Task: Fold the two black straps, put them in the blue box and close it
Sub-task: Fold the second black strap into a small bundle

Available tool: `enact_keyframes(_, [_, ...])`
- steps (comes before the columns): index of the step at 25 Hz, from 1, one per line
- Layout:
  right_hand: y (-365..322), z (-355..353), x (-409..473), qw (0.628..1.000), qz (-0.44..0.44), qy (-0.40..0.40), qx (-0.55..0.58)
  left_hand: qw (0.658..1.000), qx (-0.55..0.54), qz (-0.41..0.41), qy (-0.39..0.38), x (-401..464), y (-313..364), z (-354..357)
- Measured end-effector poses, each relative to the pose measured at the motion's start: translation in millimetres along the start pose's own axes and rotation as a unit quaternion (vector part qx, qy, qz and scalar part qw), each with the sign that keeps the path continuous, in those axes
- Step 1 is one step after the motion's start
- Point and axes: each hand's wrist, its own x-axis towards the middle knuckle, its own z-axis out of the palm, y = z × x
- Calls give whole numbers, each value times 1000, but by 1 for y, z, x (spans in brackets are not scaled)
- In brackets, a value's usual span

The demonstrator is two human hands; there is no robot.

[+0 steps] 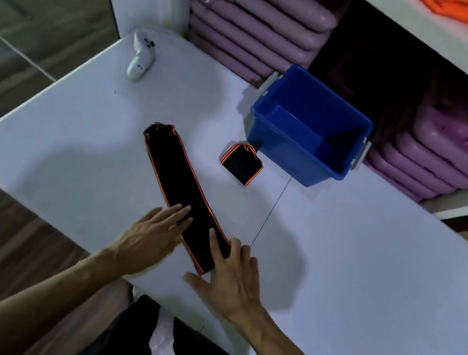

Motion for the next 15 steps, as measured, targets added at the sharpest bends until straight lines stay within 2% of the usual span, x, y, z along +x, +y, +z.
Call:
enact_keyframes(4, [24, -4, -2, 993, -116, -15, 8, 997, 29, -68, -16, 5, 17, -6])
enact_keyframes(7, [46, -4, 4, 974, -223, 15, 35, 991, 41, -120, -30, 13, 32, -11])
enact_keyframes(8, [52, -4, 8, 968, -244, 29, 48, 989, 35, -140, -24, 13, 38, -11])
enact_keyframes(10, [60, -5, 20, 958, -276, 52, 59, 984, 9, -174, 35, 14, 50, -10])
enact_keyframes(12, [63, -8, 30, 949, -304, 52, 70, 982, -9, -167, 94, 11, 61, -7])
enact_keyframes(15, [67, -9, 37, 939, -328, 33, 100, 990, -22, -101, 95, 3, 74, -1])
